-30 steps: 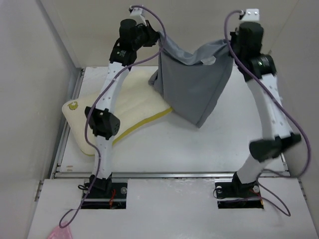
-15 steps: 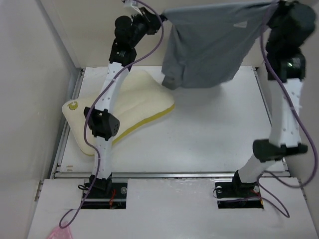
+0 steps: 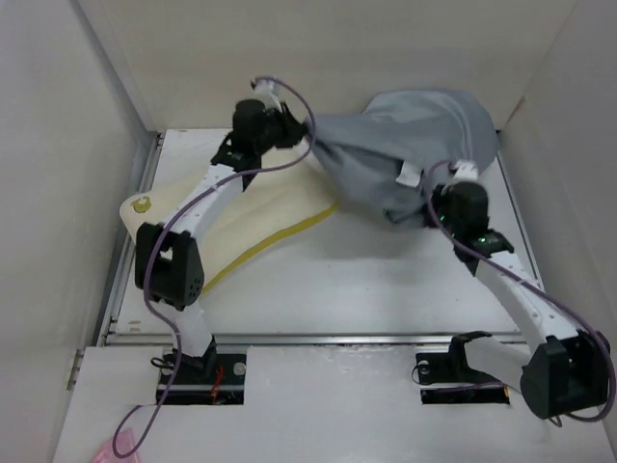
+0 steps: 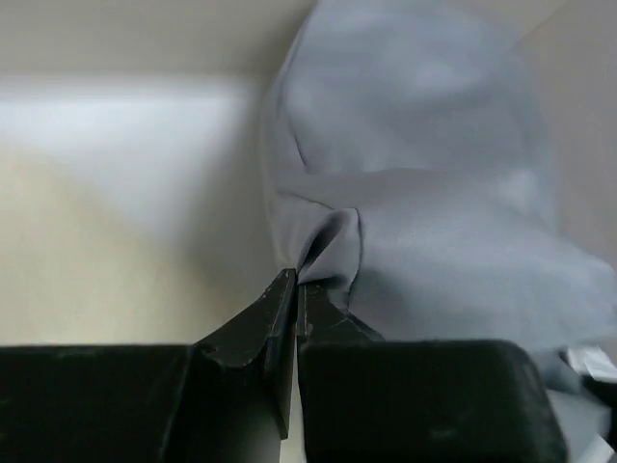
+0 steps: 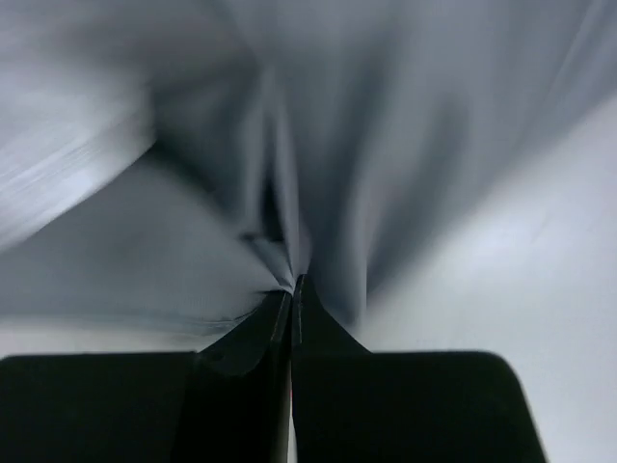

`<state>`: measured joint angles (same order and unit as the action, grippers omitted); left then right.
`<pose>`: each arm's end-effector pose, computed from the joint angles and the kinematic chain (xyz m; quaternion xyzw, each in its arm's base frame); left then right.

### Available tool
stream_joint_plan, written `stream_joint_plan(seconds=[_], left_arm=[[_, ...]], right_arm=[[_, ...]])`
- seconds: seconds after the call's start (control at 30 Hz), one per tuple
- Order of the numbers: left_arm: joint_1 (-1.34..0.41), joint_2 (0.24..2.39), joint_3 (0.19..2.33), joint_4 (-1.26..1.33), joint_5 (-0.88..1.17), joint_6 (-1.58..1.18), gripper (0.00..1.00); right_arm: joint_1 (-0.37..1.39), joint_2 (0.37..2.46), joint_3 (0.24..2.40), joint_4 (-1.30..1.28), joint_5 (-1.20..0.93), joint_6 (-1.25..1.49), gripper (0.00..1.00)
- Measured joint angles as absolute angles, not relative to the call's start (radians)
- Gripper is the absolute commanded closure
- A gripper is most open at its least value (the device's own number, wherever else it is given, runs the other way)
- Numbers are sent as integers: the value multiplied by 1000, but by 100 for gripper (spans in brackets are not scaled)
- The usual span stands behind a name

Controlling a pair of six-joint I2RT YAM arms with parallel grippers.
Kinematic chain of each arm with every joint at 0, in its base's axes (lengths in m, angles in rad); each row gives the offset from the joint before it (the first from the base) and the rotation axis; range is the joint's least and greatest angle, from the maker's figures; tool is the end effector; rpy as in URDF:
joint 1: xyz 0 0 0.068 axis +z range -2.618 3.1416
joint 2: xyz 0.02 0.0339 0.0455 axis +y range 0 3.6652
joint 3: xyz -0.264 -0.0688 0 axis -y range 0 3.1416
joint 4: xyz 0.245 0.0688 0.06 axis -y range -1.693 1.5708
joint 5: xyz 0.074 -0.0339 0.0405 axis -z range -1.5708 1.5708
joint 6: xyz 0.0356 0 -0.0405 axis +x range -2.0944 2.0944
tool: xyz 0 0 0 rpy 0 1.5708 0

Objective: Put the pillow into the pillowcase

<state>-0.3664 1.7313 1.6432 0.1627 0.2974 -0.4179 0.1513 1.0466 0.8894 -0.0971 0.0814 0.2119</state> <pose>0.3877 -0.1599 0.4204 0.0912 0.6753 -0.3702 0.6314 0.2428 0.0341 0.3354 0.0488 0.7893 0.0787 0.6070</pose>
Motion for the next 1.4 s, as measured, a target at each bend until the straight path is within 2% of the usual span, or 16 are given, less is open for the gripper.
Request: stream_joint_plan(seconds=[0.07, 0.2, 0.27, 0.33, 0.43, 0.47, 0.5, 0.57, 0.6, 0.83, 1.03, 1.13, 1.27, 1.3, 1.33, 1.4], left_arm=[[-366, 1804, 1512, 113, 255, -404, 100], [-360, 1986, 1430, -39, 203, -390, 98], [-352, 2011, 1431, -42, 202, -393, 84], [-341, 1979, 1438, -43, 196, -391, 66], [-327, 1899, 1434, -62, 149, -376, 40], [-322, 1868, 1432, -73, 130, -372, 9], [-317, 1838, 1432, -81, 113, -363, 0], [-306, 1781, 1431, -90, 80, -362, 0], [-303, 1756, 1431, -98, 61, -360, 0], [-293, 1678, 1430, -163, -63, -344, 0], [-292, 1680, 1420, -219, -89, -335, 0], [-292, 1680, 1420, -231, -91, -329, 0], [-292, 1681, 1420, -238, -96, -322, 0], [-292, 1683, 1420, -238, -96, -318, 0], [-292, 1687, 1421, -238, -95, -315, 0], [-292, 1704, 1425, -241, -94, -311, 0]], right_arm=[[224, 1077, 718, -191, 37, 257, 98], [389, 996, 590, -292, -16, 334, 67], [480, 959, 599, -279, -19, 360, 51], [559, 958, 632, -285, -8, 371, 43], [661, 1010, 722, -329, 9, 342, 21], [683, 1031, 752, -343, 6, 325, 16], [698, 1050, 782, -360, 2, 304, 14], [709, 1088, 834, -391, 11, 270, 11], [709, 1108, 857, -402, 33, 257, 7], [709, 1344, 1042, -372, 282, 145, 1], [701, 1715, 1243, -305, 366, 24, 0], [666, 1840, 1283, -295, 359, 4, 3], [564, 1893, 1287, -295, 329, 4, 17], [538, 1893, 1289, -294, 316, 4, 24], [509, 1893, 1293, -292, 302, 4, 42], [476, 1893, 1300, -280, 273, -5, 51]])
